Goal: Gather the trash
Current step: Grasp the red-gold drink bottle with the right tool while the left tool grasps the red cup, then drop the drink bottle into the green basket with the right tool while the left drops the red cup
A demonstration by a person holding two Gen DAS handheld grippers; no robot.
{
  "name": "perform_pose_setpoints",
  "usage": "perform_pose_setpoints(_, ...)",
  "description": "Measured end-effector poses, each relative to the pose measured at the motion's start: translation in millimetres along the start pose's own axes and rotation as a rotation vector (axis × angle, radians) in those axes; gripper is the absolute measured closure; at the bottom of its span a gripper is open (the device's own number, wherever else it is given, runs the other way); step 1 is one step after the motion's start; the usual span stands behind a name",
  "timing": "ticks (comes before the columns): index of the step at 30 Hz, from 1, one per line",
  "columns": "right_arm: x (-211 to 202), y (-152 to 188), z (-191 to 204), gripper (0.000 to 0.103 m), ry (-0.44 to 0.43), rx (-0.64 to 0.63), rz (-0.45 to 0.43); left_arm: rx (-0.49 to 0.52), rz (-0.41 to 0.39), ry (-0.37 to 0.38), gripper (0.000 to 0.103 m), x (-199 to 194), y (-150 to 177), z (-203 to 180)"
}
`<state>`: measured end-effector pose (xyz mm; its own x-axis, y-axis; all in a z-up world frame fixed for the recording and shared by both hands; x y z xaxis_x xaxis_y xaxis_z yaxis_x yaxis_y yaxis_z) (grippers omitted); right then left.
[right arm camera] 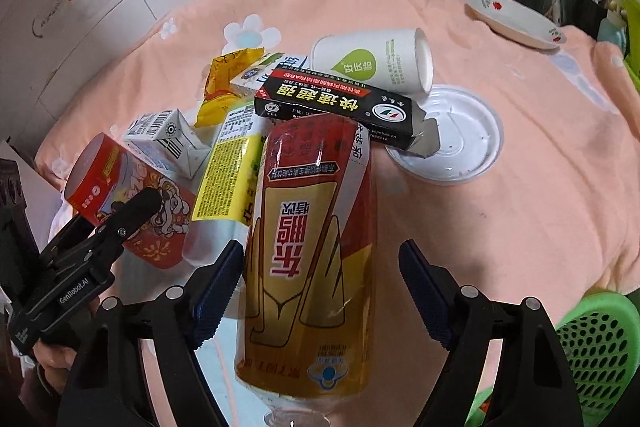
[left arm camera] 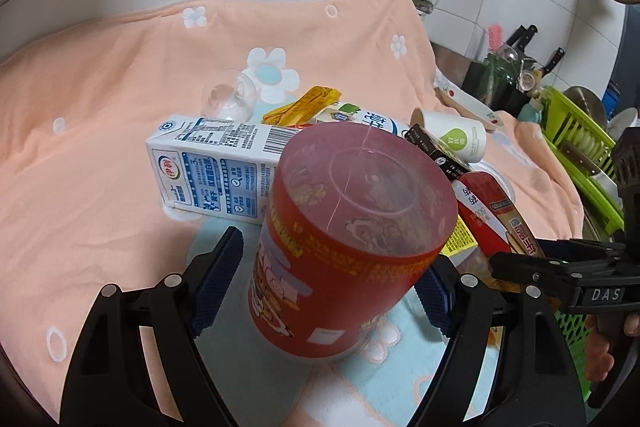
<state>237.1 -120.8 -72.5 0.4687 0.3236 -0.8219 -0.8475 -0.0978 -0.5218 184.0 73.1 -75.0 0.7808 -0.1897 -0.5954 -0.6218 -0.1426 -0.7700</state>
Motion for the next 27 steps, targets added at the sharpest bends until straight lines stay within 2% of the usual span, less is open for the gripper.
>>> perform_pose_setpoints(4,8,-2,-4,0.026,-0.032,0.023,0.030,-0.002,0.010,0.011,0.024,6,-1,1)
perform_pose_setpoints(8,16,-4,-7,0.026,-0.065,0.042,0.057,-0.011,0.022,0.032,0.029,11,-3,3)
perform_pose_setpoints(13,27,-5,-9,0.027,-0.075,0.051,0.076,0.002,0.021,0.038,0.032,13,-5,2)
perform_pose_setpoints(16,25,-5,-9,0.032,-0.095,0.051,0.067,0.003,0.020,0.043,0.032,13,-5,2)
perform_pose_setpoints(20,20,-2,-9,0.033,-0.076,0.044,0.049,0.010,0.014,0.052,0.032,10,-6,1)
perform_pose_setpoints(27,0,6,-14,0.033,-0.096,0.050,0.003,0.022,-0.006,0.066,0.033,-6,-8,-6)
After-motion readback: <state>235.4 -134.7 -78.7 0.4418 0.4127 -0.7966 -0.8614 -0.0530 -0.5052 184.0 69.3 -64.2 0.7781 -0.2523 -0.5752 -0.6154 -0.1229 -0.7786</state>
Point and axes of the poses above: each gripper's, at about its wrist camera, not at the fingertips, and x roughly the way its jaws point, z to its left, y to its underside, the point moved 1 cm from there along x, roughly the way its jaws point, and after that the axes turned 4 degrees about y, right-handed, at the moved point
